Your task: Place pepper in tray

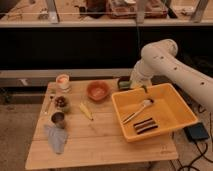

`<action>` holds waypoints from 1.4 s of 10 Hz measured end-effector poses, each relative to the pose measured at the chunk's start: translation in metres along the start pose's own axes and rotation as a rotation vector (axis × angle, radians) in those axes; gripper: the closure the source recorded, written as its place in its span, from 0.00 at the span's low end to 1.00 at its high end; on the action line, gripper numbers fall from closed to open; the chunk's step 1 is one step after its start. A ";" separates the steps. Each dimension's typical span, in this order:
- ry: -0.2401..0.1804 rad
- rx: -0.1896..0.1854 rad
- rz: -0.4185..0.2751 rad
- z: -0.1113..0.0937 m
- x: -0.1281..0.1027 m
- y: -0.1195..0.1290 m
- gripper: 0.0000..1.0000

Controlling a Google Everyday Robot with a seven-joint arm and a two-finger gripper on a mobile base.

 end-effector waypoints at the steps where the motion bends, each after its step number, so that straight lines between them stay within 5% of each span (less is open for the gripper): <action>1: 0.019 -0.016 0.073 0.001 0.032 0.003 0.86; 3: 0.040 -0.038 0.164 0.011 0.079 0.015 0.84; 5: 0.050 -0.073 0.221 0.019 0.112 0.028 0.65; 7: 0.043 -0.120 0.253 0.030 0.122 0.041 0.45; 10: 0.019 -0.212 0.246 0.045 0.101 0.067 0.21; 14: 0.037 -0.343 0.172 0.060 0.022 0.136 0.20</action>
